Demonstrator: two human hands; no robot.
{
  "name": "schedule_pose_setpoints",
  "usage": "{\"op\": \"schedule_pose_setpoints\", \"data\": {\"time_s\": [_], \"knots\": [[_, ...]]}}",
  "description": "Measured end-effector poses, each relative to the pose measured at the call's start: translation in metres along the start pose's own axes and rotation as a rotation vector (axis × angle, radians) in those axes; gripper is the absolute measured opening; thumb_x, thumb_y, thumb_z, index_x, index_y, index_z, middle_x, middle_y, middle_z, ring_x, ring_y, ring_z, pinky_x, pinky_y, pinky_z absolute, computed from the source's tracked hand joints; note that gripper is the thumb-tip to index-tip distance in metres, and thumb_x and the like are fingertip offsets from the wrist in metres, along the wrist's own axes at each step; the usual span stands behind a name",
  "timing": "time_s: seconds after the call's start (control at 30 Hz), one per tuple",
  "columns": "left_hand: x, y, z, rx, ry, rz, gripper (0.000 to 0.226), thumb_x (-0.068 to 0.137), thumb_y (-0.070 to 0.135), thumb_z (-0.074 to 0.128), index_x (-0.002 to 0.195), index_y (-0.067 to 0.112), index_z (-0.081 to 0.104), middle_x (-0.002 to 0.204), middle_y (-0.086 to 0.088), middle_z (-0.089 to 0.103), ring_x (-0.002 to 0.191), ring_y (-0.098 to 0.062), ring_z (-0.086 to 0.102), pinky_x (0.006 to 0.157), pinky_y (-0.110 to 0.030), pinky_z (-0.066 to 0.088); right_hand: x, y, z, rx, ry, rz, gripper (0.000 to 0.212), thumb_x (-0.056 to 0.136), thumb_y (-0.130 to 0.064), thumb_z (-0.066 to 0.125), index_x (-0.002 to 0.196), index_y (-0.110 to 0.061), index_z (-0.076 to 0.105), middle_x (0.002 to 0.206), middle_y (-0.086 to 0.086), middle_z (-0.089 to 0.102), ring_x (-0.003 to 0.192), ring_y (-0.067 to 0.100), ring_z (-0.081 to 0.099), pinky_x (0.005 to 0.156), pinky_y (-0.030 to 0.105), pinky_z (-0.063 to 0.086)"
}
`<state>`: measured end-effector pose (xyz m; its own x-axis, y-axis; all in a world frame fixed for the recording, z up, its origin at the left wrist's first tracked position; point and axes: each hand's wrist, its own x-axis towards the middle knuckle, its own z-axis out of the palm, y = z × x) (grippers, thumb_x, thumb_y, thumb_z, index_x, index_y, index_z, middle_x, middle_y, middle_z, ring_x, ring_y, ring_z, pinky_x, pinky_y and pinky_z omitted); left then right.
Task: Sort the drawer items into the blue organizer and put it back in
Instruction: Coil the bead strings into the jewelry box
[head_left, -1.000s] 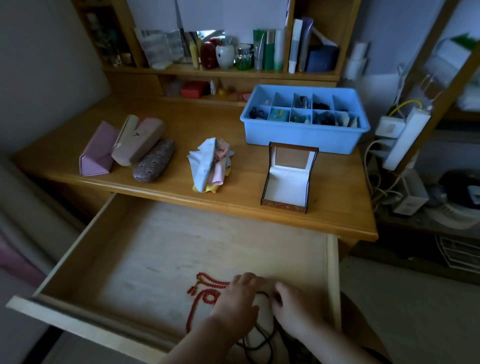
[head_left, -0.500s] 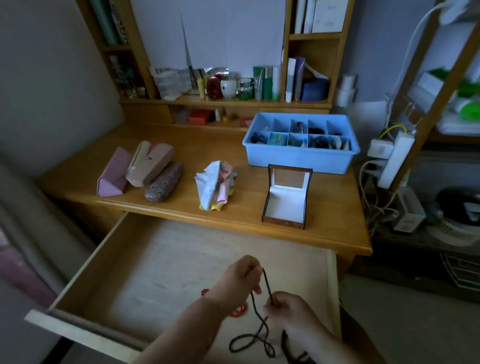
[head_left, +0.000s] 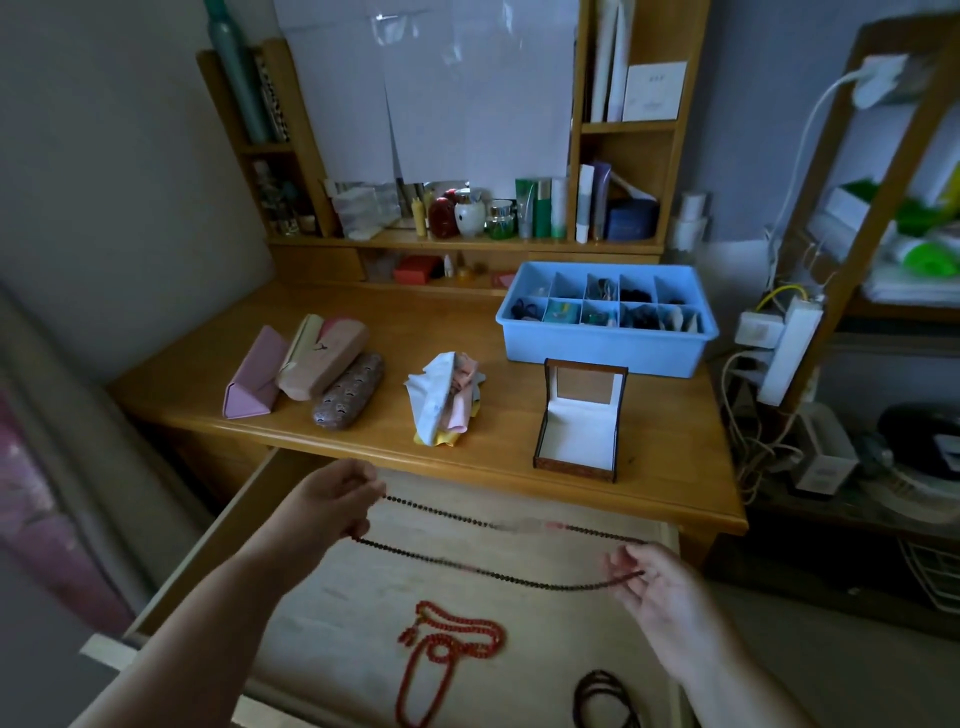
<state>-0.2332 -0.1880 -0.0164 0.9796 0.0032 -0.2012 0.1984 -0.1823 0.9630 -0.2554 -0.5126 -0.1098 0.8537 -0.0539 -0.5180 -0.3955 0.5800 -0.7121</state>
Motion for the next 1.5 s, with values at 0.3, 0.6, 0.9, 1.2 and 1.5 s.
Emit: {"op": "schedule_pose_setpoints", "data": {"time_s": [0.3, 0.6, 0.9, 1.2, 1.5], "knots": [[-0.022, 0.018, 0.056, 0.415, -0.061, 0.166, 0.011, 0.085, 0.021, 0.068, 0.081, 0.011, 0.068, 0.069, -0.003, 0.059, 0.057, -0.008, 0.052, 0.055, -0.021, 0.046, -0.023, -0.035, 0.056, 0.118, -0.329, -0.114, 0.023, 0.078, -0.026, 0.057, 0.063, -0.014, 0.067, 0.051, 0.002, 0.047, 0.053, 0.019, 0.055, 0.069, 0.036, 0.046], [-0.006, 0.053, 0.103, 0.383, -0.041, 0.323, 0.019, 0.089, 0.020, 0.063, 0.076, 0.007, 0.069, 0.045, 0.014, 0.048, 0.039, 0.001, 0.040, 0.044, -0.011, 0.031, -0.041, -0.030, 0.086, -0.324, -0.542, 0.016, 0.027, 0.083, -0.035, 0.061, 0.075, -0.011, 0.070, 0.054, 0.005, 0.050, 0.044, 0.015, 0.043, 0.052, 0.029, 0.043], [0.001, 0.007, 0.056, -0.813, 0.093, -0.264, 0.036, 0.092, 0.021, 0.055, 0.058, 0.014, 0.046, 0.051, 0.001, 0.031, 0.044, -0.013, 0.035, 0.077, -0.038, 0.051, -0.033, -0.046, 0.050, 0.262, -0.231, 0.217, 0.014, 0.077, -0.017, 0.060, 0.069, -0.007, 0.056, 0.046, -0.002, 0.043, 0.030, 0.007, 0.033, 0.029, 0.018, 0.028], [-0.010, -0.004, 0.093, 0.008, 0.096, 0.159, 0.020, 0.091, 0.018, 0.059, 0.072, 0.013, 0.063, 0.056, 0.001, 0.044, 0.049, -0.010, 0.038, 0.047, -0.023, 0.035, -0.031, -0.043, 0.066, 0.476, -0.269, 0.058, 0.023, 0.075, -0.015, 0.056, 0.092, -0.003, 0.066, 0.077, 0.010, 0.071, 0.068, 0.020, 0.070, 0.068, 0.032, 0.056], [-0.021, 0.030, 0.129, 0.653, -0.092, 0.560, 0.014, 0.082, 0.030, 0.063, 0.074, 0.019, 0.062, 0.065, 0.009, 0.065, 0.060, -0.002, 0.059, 0.059, -0.024, 0.050, -0.046, -0.029, 0.073, -0.386, -0.459, 0.036, 0.038, 0.079, -0.047, 0.062, 0.084, -0.010, 0.070, 0.058, 0.006, 0.052, 0.047, 0.016, 0.042, 0.051, 0.027, 0.039]]}}
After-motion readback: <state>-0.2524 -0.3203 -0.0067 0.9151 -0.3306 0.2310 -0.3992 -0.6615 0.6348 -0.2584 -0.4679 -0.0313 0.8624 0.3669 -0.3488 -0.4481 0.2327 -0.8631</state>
